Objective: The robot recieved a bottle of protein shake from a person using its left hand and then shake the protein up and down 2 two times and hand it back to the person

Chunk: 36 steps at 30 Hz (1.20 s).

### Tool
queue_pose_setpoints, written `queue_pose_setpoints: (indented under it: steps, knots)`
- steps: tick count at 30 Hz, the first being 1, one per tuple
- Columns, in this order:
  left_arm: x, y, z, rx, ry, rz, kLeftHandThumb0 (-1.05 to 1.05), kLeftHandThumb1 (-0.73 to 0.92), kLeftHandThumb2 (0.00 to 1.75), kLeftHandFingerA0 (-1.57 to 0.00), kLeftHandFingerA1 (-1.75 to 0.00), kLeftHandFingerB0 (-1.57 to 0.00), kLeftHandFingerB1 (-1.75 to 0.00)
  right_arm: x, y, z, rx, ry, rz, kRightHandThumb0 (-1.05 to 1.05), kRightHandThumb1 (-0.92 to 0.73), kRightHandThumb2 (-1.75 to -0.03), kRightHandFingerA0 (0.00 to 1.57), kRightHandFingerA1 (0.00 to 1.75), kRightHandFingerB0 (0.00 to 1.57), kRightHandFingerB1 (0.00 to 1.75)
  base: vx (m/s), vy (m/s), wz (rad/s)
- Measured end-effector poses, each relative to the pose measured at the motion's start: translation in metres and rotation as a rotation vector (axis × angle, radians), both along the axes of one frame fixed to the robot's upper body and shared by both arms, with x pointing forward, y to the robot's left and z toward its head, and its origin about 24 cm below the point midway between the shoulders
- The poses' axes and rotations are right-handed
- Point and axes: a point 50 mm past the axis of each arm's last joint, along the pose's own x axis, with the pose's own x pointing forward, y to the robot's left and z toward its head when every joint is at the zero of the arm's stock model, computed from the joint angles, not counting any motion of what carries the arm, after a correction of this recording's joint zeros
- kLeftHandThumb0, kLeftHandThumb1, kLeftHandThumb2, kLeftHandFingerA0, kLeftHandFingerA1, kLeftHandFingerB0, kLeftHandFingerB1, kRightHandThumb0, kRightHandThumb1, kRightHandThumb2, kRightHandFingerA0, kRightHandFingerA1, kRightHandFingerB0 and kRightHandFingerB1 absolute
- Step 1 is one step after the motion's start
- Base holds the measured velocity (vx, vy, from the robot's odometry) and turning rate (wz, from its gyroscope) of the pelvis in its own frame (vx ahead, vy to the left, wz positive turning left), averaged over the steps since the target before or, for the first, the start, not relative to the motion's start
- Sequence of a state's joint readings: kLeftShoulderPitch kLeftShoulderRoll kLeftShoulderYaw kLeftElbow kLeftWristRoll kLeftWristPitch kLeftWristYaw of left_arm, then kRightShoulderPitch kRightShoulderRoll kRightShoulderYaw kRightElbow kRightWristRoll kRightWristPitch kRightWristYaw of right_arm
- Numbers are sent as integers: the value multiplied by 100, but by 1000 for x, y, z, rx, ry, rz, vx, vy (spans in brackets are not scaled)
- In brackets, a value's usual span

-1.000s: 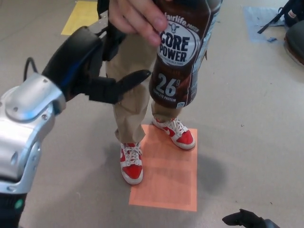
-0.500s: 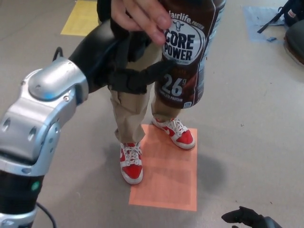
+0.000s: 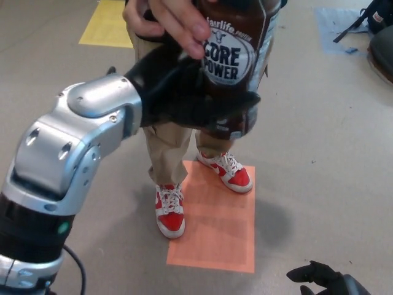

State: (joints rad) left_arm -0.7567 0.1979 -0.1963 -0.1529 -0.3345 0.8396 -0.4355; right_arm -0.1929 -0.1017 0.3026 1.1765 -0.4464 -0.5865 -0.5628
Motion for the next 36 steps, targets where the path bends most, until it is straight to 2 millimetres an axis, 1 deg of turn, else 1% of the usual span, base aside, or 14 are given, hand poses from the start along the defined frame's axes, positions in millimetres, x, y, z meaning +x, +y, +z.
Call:
queue_pose_setpoints:
  steps: [4,5,7,8,9,10,11,13,15,16,20,22,30,36]
  knots:
    - [-1,-7,-1,32,54,-22,-82,56,58,0,-1,0,0,0,-1,0,5,-3,-4,-27,-78,-84,97,70,77,65,0,0,0]
    - [-1,-8,-1,35,63,-26,-80,47,84,0,-8,0,0,0,-1,0,6,-3,-5,-27,-78,-83,97,70,77,65,0,0,0]
    - [-2,-14,-1,36,87,-35,-61,47,75,-10,-42,-6,-26,0,-1,0,8,-3,-6,-26,-77,-84,97,70,76,64,0,0,0]
    - [-3,-18,-1,31,93,-35,-61,47,75,-10,-42,-6,-26,0,-1,0,10,-3,-7,-26,-77,-84,97,70,76,64,0,0,0]
    - [-4,-25,-3,21,97,-29,-44,69,63,-49,-42,-15,-28,0,-2,0,12,-3,-9,-27,-77,-83,97,69,77,65,0,0,0]
    - [-6,-29,-4,11,97,-25,-44,69,63,-49,-42,-15,-28,0,-1,0,14,-3,-9,-27,-77,-83,97,69,77,65,0,0,0]
    - [-7,-32,-5,1,97,-20,-24,88,67,-102,-54,-36,-33,0,-1,0,15,-3,-9,-27,-76,-87,99,69,78,64,0,0,0]
    - [-11,-40,-10,-27,99,-5,-19,85,66,-122,-86,-71,-44,0,-2,0,17,-2,-8,-28,-77,-85,98,69,76,64,0,0,0]
    - [-13,-44,-17,-52,103,22,-17,85,67,-122,-94,-81,-52,0,-2,0,18,-2,-8,-29,-77,-84,98,69,76,64,0,0,0]
    - [-13,-46,-20,-61,103,36,-19,83,72,-114,-108,-81,-88,0,-2,0,19,-2,-9,-28,-76,-85,99,70,77,64,0,0,0]
    - [-14,-49,-27,-91,77,114,-18,81,74,-107,-118,-75,-109,0,-2,1,29,-5,-13,-29,-77,-85,98,70,77,65,0,0,0]
    - [-14,-49,-28,-99,57,148,-15,77,80,-96,-135,-70,-120,1,-3,1,34,-8,-15,-30,-79,-81,98,68,76,64,0,0,0]
    - [-9,-37,-33,-119,-34,289,-18,80,74,-89,-140,-69,-117,1,-3,2,56,-4,-27,-29,-80,-79,97,69,77,63,0,0,0]
    - [-10,-27,-54,-91,-42,355,-17,83,68,-94,-134,-67,-115,1,-3,2,65,-5,-24,-30,-79,-81,97,68,74,61,0,0,0]
